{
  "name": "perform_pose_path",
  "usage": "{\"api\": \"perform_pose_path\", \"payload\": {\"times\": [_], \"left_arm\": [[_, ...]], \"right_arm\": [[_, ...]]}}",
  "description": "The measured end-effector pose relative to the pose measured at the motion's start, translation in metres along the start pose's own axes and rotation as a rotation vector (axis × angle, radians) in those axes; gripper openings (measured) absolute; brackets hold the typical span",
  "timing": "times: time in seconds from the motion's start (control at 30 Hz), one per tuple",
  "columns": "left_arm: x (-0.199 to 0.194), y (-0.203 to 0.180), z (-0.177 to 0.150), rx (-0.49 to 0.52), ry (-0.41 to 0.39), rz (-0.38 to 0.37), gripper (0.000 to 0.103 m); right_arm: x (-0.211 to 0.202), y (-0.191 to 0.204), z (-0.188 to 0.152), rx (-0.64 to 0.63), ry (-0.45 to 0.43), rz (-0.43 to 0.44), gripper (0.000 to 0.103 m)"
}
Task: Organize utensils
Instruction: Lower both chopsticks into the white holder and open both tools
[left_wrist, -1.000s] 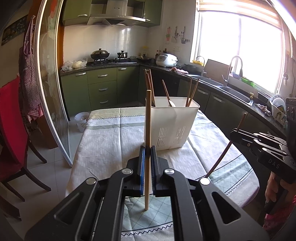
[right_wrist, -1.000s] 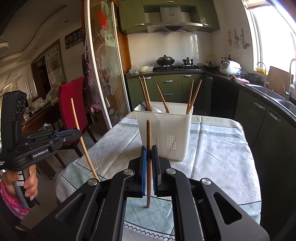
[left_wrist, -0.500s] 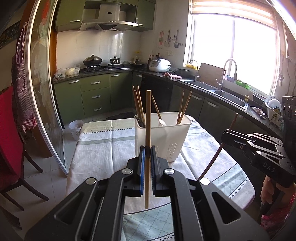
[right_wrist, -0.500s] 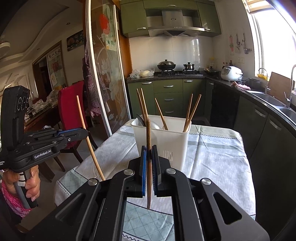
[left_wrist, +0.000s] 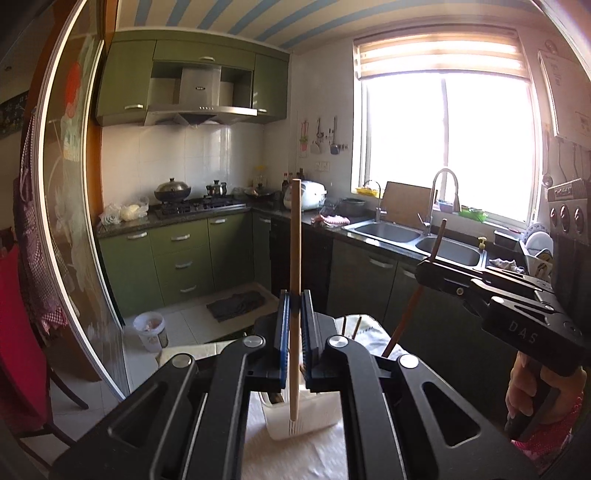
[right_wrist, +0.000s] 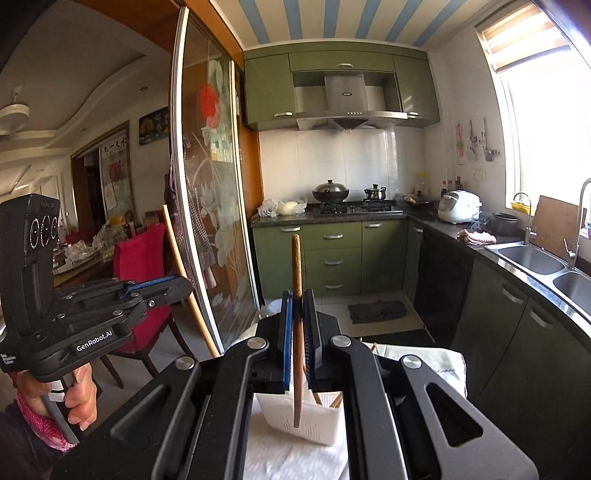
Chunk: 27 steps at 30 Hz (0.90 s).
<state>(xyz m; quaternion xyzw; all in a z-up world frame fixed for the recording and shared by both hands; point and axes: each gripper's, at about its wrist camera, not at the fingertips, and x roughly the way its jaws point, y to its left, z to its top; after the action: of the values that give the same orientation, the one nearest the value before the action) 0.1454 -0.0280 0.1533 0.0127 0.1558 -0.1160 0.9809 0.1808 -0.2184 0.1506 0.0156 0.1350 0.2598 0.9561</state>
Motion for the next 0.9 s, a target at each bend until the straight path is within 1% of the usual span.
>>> {"api": "perform_pose_path", "payload": {"times": [0.1, 0.2, 0.3, 0.4, 0.57, 0.7, 0.83, 0.87, 0.9], "left_arm": [[0.016, 0.000, 0.018, 0.002, -0.030, 0.022, 0.006], [0.041, 0.000, 0.018, -0.001, -0.012, 0.034, 0.006], [0.070, 0.002, 0.004, -0.012, 0.032, 0.044, 0.006], [0.095, 0.006, -0.017, -0.030, 0.105, 0.035, 0.006], [0.122, 0.011, -0.051, -0.050, 0.210, 0.022, 0.006], [0.129, 0.015, -0.064, -0.056, 0.242, 0.018, 0.006], [0.129, 0.014, -0.072, -0.054, 0.248, 0.018, 0.006], [0.130, 0.013, -0.072, -0.057, 0.250, 0.017, 0.007], [0.130, 0.014, -0.073, -0.060, 0.252, 0.017, 0.012]], "right_arm": [[0.014, -0.005, 0.019, -0.017, -0.026, -0.038, 0.006], [0.038, -0.015, 0.024, -0.017, -0.006, -0.059, 0.006], [0.065, -0.024, 0.010, 0.001, 0.048, -0.060, 0.006], [0.089, -0.031, -0.011, 0.024, 0.110, -0.048, 0.006], [0.115, -0.037, -0.044, 0.047, 0.185, -0.041, 0.006], [0.126, -0.040, -0.062, 0.056, 0.220, -0.047, 0.006], [0.132, -0.036, -0.073, 0.047, 0.241, -0.059, 0.007], [0.133, -0.035, -0.075, 0.045, 0.246, -0.062, 0.007], [0.133, -0.035, -0.076, 0.043, 0.246, -0.064, 0.009]]}}
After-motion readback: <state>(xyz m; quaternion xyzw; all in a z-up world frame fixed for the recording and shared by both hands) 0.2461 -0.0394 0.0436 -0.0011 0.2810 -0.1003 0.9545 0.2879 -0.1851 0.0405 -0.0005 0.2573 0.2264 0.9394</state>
